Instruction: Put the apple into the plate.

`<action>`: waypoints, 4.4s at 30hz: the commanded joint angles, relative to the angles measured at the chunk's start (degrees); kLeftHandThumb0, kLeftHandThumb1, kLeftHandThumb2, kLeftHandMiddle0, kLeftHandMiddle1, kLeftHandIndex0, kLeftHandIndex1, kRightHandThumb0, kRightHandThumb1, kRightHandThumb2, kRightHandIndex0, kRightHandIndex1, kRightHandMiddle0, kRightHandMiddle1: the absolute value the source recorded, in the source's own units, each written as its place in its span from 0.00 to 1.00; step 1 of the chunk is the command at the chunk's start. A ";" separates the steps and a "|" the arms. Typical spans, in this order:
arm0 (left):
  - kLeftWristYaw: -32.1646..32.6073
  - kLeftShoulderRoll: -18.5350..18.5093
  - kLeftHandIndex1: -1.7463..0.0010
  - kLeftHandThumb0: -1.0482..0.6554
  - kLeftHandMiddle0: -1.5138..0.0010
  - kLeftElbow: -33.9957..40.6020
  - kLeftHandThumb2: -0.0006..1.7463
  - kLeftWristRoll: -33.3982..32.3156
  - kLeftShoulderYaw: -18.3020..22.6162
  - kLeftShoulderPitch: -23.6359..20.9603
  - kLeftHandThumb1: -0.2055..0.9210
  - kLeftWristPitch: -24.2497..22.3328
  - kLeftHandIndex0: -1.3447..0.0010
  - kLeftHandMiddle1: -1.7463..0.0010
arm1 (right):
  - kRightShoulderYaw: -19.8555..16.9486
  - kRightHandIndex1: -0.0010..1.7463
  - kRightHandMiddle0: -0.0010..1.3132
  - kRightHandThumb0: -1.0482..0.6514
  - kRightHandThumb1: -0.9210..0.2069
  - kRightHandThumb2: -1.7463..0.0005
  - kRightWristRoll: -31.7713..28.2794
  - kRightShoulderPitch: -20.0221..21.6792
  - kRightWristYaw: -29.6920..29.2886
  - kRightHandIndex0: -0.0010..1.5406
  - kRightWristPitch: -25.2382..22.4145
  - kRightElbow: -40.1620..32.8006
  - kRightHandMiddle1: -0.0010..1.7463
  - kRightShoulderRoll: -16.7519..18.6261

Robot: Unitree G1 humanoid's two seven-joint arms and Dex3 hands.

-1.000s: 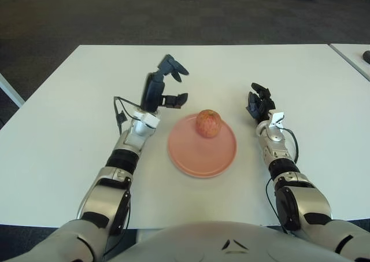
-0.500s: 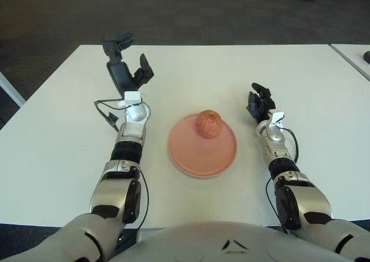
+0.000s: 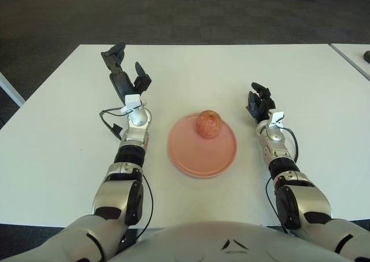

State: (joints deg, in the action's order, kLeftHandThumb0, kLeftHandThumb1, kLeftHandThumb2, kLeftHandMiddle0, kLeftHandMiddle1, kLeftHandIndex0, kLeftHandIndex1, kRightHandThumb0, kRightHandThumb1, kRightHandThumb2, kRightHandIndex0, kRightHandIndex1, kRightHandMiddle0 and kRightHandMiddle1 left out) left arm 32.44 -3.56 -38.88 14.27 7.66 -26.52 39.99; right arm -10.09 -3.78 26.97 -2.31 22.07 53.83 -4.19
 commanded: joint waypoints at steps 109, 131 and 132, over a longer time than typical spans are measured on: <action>-22.23 7.40 0.39 0.19 0.70 -10.05 0.47 -14.85 0.59 6.63 1.00 -5.76 0.99 0.89 | 0.06 0.12 0.00 0.22 0.00 0.64 -0.25 -1.25 -0.28 0.16 -1.62 -1.15 0.39 0.16; -20.75 7.82 0.39 0.18 0.70 -8.36 0.46 -14.42 0.39 7.80 1.00 -6.01 1.00 0.89 | -0.22 0.12 0.00 0.22 0.00 0.64 -0.45 -0.94 0.11 0.16 -1.77 -0.83 0.39 -0.28; -20.46 7.82 0.39 0.17 0.69 -8.35 0.45 -14.21 0.33 7.82 1.00 -5.77 1.00 0.89 | -0.25 0.12 0.00 0.22 0.00 0.64 -0.47 -0.86 0.16 0.16 -1.79 -0.73 0.39 -0.35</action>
State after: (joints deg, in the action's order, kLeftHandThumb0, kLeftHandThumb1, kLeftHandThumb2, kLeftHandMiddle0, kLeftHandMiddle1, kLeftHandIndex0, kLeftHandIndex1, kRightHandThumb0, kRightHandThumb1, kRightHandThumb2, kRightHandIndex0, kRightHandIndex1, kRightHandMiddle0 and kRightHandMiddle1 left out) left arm 11.03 4.34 -47.56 -0.66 8.21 -19.46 34.05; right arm -9.83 -3.78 26.32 -2.34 21.47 52.59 -3.89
